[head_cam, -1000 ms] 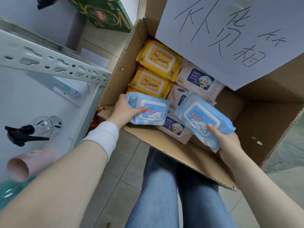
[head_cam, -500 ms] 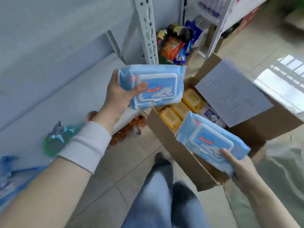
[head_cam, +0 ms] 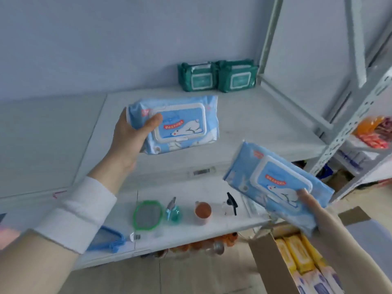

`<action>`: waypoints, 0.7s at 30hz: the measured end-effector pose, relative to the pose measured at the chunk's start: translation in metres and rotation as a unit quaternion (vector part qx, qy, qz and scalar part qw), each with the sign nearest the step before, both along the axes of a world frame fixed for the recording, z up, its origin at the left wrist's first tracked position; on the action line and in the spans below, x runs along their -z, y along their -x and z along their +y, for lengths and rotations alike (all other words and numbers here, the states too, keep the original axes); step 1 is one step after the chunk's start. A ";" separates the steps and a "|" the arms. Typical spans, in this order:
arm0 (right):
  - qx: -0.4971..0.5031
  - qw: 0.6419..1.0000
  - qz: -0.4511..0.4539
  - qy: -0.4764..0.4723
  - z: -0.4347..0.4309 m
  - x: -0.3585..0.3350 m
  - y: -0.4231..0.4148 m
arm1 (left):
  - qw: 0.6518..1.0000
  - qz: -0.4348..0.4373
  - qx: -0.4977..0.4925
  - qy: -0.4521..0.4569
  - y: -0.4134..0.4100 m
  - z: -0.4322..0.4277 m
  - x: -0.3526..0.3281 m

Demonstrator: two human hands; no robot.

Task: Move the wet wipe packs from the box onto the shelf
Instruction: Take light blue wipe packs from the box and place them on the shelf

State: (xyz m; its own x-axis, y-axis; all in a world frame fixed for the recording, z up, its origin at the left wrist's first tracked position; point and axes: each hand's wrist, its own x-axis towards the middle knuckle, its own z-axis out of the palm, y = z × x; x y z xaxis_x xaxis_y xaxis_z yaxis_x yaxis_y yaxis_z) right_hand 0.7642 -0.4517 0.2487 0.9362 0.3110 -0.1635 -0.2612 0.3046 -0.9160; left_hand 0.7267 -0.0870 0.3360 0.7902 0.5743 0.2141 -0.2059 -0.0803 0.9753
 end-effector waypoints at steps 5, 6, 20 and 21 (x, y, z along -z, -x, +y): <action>-0.048 0.998 -0.003 0.027 0.139 -0.025 -0.039 | 0.998 0.022 -0.059 0.020 0.017 0.130 0.008; -0.052 0.998 -0.005 0.030 0.163 -0.027 -0.047 | 0.997 0.025 -0.064 0.022 0.013 0.151 0.011; -0.164 0.979 -0.074 0.097 0.311 -0.020 -0.212 | 0.997 0.053 -0.031 0.043 -0.177 0.273 0.062; -0.175 0.977 -0.075 0.095 0.321 -0.018 -0.227 | 0.997 0.054 -0.027 0.037 -0.193 0.278 0.065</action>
